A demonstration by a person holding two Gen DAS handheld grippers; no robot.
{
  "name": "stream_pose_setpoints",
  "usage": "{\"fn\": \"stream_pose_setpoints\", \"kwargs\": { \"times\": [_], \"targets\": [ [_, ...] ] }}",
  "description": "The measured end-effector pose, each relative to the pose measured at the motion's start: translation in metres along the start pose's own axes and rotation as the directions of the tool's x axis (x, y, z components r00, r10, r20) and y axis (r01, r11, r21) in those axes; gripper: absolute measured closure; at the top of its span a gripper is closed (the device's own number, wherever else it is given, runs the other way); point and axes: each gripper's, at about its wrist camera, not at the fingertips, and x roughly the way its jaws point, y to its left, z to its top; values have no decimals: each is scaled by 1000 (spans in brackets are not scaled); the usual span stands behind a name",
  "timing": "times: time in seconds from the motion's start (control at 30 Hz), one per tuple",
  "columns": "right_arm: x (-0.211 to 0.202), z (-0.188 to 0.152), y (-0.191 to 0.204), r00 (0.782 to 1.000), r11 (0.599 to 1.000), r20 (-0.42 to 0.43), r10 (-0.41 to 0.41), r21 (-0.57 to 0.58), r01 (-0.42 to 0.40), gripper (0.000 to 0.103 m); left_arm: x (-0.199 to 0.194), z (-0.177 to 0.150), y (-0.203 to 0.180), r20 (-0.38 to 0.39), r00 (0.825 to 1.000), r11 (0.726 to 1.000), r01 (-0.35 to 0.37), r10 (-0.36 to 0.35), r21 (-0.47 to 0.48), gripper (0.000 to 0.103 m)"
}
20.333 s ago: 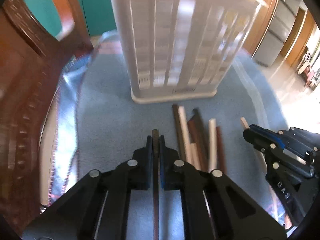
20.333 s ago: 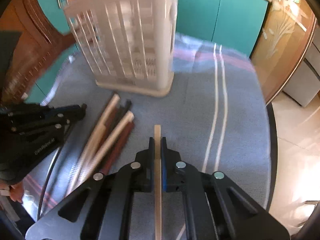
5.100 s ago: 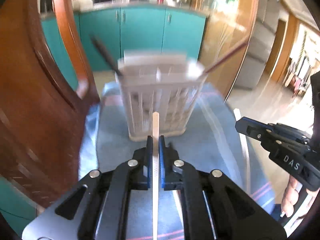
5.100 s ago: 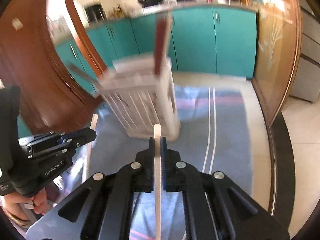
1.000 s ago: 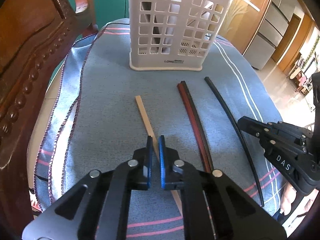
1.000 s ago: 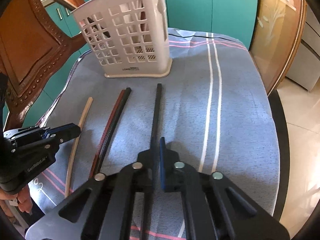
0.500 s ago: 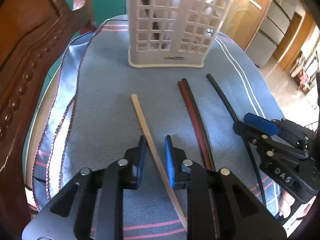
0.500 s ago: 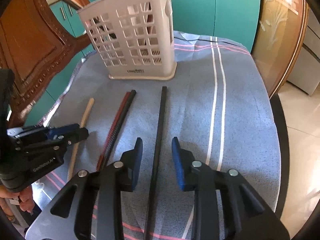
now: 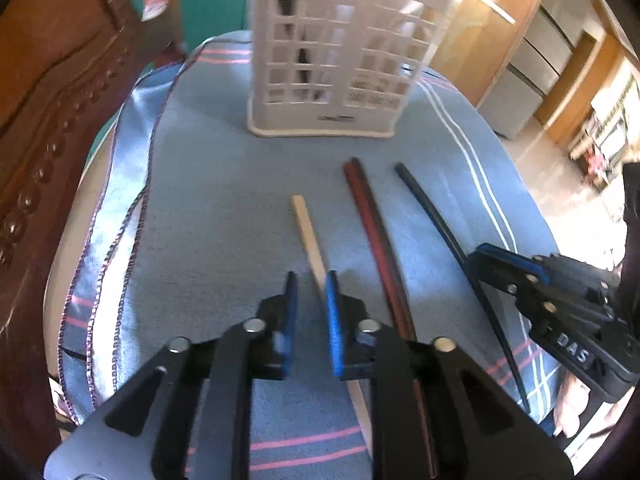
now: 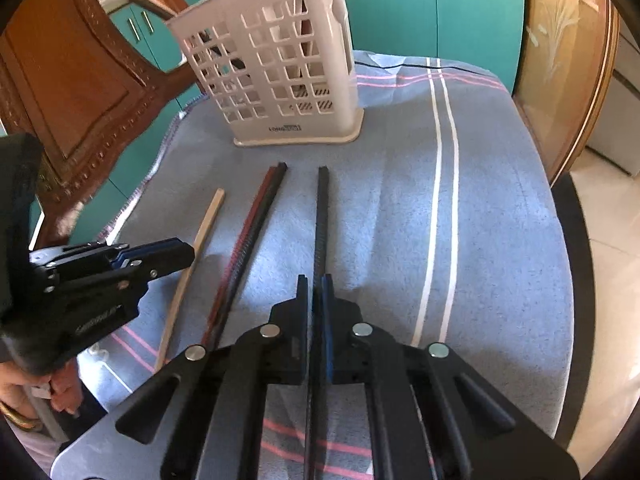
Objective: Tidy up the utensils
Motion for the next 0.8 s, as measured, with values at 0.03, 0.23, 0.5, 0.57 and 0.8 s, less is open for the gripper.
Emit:
{"fn": "stream_pose_setpoints", "kwargs": {
  "times": [0.03, 0.23, 0.5, 0.57, 0.8],
  "targets": [
    [1, 3, 0, 1000, 1000, -3, 1, 5, -1, 83, 3, 5, 1, -14, 1000, 1000, 6, -6, -14, 79],
    [29, 38, 15, 992, 994, -64, -110, -35, 108, 80, 19, 32, -13, -21, 997, 997, -68, 69, 47, 71],
    [52, 47, 17, 981, 982, -76, -180, -74, 175, 80, 24, 26, -24, -21, 994, 988, -107, 111, 113, 69],
    [53, 48, 17, 980, 981, -68, -185, -74, 180, 80, 26, 24, -26, -19, 994, 988, -107, 109, 111, 69],
    [57, 52, 16, 980, 979, -51, -193, -77, 189, 80, 27, 22, -25, -7, 992, 986, -127, 129, 108, 60]
  ]
}}
